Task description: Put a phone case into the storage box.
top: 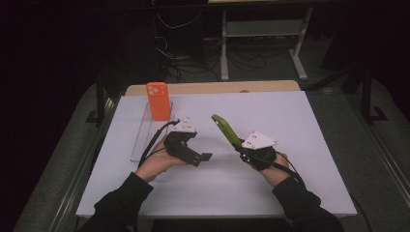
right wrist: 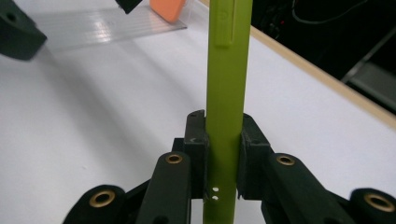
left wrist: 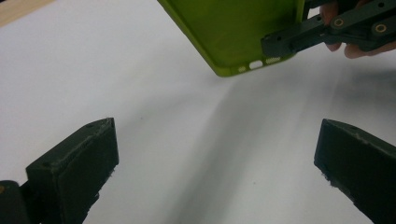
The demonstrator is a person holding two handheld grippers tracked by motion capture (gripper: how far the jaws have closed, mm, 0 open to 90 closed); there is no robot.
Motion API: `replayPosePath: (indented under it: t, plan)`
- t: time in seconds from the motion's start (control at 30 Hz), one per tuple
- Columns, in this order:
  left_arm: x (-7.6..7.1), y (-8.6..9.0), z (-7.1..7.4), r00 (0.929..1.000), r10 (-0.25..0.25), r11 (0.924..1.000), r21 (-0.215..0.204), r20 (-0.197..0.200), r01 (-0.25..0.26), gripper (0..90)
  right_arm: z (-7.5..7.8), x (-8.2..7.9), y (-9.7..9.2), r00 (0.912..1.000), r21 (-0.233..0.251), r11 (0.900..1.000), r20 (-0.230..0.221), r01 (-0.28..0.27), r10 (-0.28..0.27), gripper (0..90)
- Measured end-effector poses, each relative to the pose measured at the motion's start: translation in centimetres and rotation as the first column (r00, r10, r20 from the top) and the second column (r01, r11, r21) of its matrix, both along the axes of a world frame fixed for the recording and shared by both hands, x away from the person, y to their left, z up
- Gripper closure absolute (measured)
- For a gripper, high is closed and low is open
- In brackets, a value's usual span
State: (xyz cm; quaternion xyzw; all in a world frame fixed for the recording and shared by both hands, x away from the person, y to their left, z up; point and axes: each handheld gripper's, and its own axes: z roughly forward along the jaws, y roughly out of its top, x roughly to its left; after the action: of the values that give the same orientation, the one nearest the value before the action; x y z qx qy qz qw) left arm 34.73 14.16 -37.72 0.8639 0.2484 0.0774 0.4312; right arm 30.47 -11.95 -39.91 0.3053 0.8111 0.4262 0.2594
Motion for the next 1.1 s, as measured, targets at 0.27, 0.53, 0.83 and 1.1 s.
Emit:
replayPosePath:
  t: [0.27,0.53,0.83,1.1]
  plan:
    - [0.2,0.2,0.1,0.9994,0.021,0.9998,-0.008,0.026,-0.021,0.0,-0.2,1.1,-1.0,0.9898,0.158,0.9874,-0.142,0.008,0.014,75.5]
    - [0.6,-0.1,0.5,0.9982,0.057,0.9961,-0.067,0.015,-0.056,0.0,-0.5,1.4,-0.9,0.9857,0.185,0.9827,-0.167,0.008,0.023,75.5]
    - [1.5,-0.8,1.7,0.9961,0.087,0.9868,-0.138,0.014,-0.085,0.0,-0.2,1.2,-0.3,0.9837,0.209,0.9778,-0.176,0.002,0.035,75.5]
    - [2.1,-2.6,2.1,0.9963,0.086,0.981,-0.175,0.009,-0.083,0.0,0.0,1.1,0.3,0.9849,0.226,0.9741,-0.166,-0.01,0.049,75.5]
